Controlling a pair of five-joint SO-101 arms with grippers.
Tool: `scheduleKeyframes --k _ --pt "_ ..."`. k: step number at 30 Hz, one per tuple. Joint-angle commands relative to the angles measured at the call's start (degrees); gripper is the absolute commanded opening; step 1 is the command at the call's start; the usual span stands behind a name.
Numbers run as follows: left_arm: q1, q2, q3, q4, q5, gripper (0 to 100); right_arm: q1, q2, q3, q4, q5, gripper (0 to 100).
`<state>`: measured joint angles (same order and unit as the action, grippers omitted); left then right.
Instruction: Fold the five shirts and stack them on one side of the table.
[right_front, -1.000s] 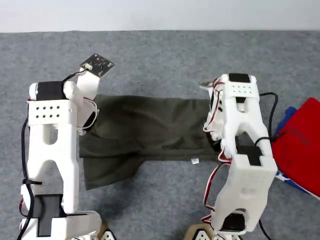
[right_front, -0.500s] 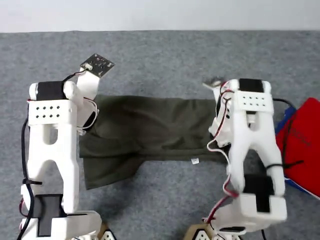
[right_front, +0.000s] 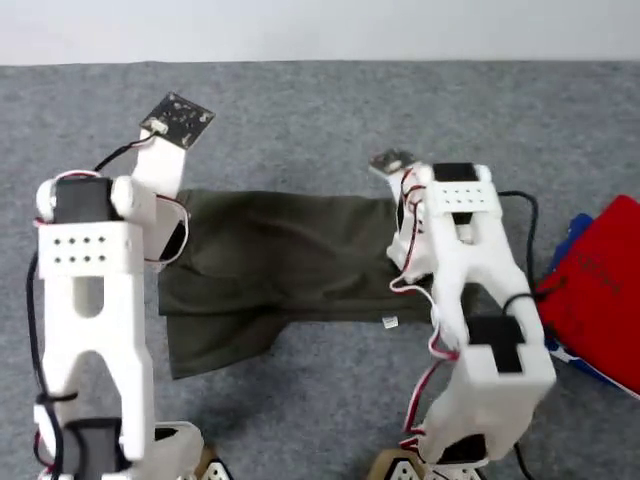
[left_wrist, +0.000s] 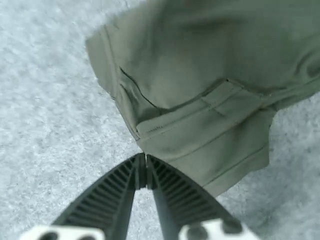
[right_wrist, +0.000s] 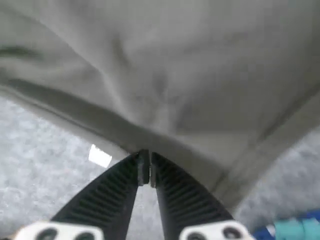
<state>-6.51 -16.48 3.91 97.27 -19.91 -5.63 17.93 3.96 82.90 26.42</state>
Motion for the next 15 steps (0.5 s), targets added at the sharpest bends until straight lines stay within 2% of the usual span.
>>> scheduleKeyframes --k 1,6,11,15 --pt "-0.1 -4.6 -0.2 0.5 0.4 1 2.4 3.6 -3.5 0.9 0.1 1.0" --pt "0.4 -6.2 3.7 -0.6 0.4 1 3.5 3.9 -3.5 10.6 0.0 1.0" --pt "-0.1 -6.3 8.6 -3.0 0.1 1 3.1 3.5 -5.3 12.0 -0.1 1.0" --pt "-0.1 -6.3 8.7 -2.7 -0.1 1 1.1 0.1 -12.6 14.9 -2.5 1.0"
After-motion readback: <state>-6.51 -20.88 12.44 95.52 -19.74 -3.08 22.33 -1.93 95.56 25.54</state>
